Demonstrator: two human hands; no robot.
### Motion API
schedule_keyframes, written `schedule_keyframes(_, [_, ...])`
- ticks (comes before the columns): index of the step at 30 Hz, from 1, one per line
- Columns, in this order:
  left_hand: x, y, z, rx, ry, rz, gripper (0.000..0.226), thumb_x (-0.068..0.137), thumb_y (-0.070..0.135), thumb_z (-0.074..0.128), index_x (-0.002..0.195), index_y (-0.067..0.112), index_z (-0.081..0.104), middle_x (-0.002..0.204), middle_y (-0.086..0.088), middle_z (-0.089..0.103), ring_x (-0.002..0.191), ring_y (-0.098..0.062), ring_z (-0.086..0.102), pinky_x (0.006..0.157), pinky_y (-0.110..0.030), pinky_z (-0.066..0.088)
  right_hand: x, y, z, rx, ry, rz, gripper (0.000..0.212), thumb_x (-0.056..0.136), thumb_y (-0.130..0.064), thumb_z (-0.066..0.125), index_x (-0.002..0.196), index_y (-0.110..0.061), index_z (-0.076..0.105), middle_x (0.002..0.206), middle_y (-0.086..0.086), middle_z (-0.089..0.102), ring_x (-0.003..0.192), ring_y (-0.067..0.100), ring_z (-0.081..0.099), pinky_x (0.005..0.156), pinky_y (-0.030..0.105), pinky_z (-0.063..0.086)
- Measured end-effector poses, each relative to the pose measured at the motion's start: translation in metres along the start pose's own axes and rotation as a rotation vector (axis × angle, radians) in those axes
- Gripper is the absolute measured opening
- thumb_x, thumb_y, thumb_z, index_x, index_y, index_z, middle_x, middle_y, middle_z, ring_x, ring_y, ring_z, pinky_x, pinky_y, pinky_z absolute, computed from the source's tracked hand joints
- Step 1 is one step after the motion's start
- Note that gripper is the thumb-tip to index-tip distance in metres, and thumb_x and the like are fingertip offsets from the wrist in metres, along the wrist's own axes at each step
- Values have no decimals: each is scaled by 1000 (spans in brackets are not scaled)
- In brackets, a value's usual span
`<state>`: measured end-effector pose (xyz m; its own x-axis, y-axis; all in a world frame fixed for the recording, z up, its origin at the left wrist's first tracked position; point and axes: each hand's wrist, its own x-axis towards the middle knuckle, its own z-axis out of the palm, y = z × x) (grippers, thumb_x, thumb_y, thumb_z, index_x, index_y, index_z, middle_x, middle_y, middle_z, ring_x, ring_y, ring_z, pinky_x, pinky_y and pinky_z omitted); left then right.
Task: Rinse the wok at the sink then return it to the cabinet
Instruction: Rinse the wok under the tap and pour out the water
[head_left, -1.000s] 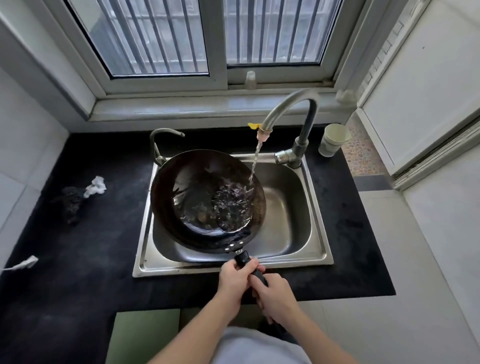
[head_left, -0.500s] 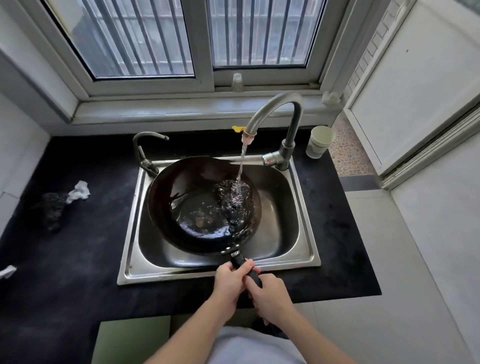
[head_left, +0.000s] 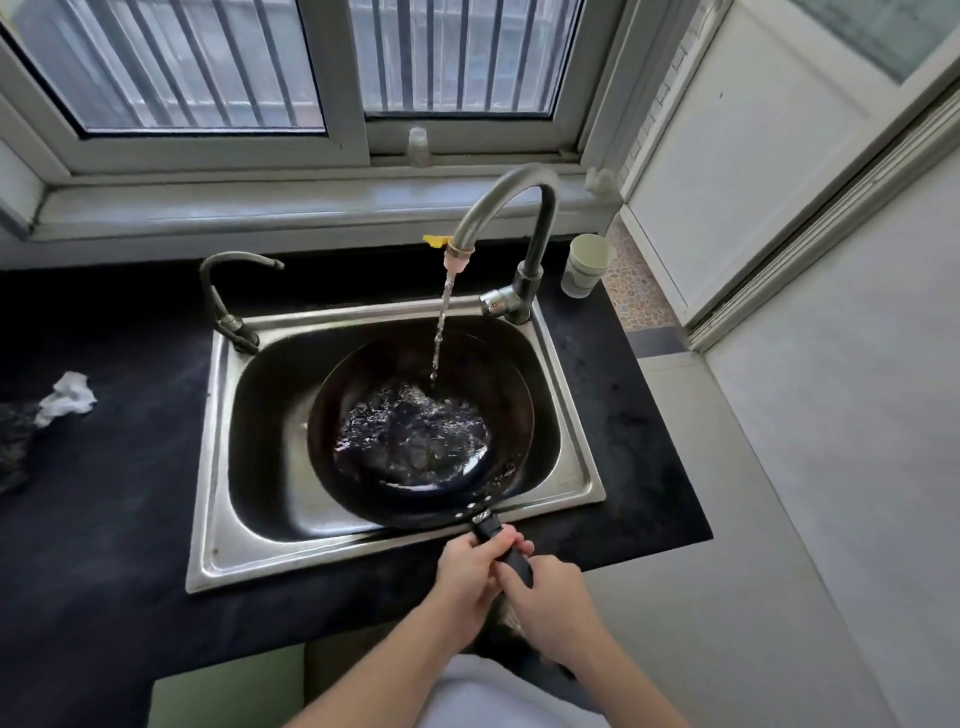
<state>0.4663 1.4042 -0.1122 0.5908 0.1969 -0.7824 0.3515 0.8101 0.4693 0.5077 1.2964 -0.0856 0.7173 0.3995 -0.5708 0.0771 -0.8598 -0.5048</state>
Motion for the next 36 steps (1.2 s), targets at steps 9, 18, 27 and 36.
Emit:
schedule_keyframes(9, [9,2,12,-107,-215,-78,6,92,6,62,96,1,63,80,-13,69,77,-23,66,88,-40,46,-4,1,-14,-142,125,-27,37,96,-47,52,95,-14,69,89,6,72,79,21,66,58,26,37])
schedule_keyframes(18, [4,11,4,-76,-236,-71,14,95,3,57,108,-2,62,86,-11,73,87,-24,69,101,-45,48,-5,2,-7,-132,125,-43,32,95,-52,51,77,-26,56,77,-4,67,61,10,58,53,22,45])
schedule_keyframes(27, [4,13,-5,-112,-248,-3,11,95,-2,55,105,-1,59,88,-13,69,87,-25,68,83,-37,56,-3,3,-1,-109,119,-114,29,94,-50,54,74,-29,51,68,-6,63,54,12,56,48,23,41])
schedule_keyframes(36, [18,25,8,-192,-260,43,10,95,-5,53,105,-2,53,87,-14,63,83,-22,65,83,-31,55,19,2,-14,-176,163,-176,43,92,-60,46,82,-20,59,84,5,73,77,25,68,61,33,46])
